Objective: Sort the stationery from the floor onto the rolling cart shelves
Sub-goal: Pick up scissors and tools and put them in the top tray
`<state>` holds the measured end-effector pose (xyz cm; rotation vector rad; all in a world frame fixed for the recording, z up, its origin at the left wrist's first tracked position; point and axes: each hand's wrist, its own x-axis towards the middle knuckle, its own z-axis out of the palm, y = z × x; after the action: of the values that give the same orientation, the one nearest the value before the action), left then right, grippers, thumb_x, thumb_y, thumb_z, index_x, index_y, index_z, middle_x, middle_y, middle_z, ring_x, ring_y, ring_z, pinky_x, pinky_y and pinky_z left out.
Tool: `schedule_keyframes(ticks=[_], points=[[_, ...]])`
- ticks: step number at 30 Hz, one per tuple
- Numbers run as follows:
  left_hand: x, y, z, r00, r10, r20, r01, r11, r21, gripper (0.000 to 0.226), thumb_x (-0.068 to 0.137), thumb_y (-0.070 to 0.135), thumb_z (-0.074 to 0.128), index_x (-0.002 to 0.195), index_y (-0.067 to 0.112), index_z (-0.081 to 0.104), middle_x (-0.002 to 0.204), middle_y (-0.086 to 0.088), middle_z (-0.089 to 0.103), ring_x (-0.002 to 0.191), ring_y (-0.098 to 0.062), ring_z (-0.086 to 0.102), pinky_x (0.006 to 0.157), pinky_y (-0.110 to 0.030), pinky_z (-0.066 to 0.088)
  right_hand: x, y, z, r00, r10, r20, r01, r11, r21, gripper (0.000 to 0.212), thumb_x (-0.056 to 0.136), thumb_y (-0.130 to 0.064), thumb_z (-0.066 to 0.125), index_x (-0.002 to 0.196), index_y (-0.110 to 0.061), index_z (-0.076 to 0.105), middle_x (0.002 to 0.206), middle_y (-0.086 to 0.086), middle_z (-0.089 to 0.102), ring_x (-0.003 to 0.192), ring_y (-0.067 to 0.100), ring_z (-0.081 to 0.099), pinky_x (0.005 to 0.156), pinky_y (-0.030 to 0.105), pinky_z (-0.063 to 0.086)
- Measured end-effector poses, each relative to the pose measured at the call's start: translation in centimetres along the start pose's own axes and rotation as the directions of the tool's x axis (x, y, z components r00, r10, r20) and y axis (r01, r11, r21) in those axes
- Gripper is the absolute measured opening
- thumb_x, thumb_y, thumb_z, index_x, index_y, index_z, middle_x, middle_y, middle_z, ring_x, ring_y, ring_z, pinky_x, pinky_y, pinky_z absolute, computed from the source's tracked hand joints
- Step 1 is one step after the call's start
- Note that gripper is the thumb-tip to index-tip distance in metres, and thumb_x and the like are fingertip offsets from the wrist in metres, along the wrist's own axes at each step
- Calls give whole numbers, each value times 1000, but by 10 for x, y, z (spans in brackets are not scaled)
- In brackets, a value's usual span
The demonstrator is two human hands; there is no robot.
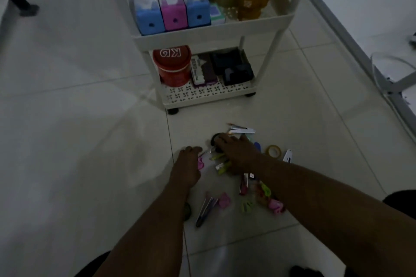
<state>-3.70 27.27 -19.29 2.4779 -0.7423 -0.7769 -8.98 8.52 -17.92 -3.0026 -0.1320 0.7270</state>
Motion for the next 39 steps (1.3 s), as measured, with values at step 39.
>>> schedule_keyframes(ticks=[39], points=[[27,60,15,979,-93,-183,70,990,-126,41,91,14,55,131,9,49,128,-15,52,115,-33,53,90,-39,45,-122,20,32,633,761,140,-627,398,670,37,94,-34,51,124,-12,51,146,18,27,121,43,44,91,38,41]])
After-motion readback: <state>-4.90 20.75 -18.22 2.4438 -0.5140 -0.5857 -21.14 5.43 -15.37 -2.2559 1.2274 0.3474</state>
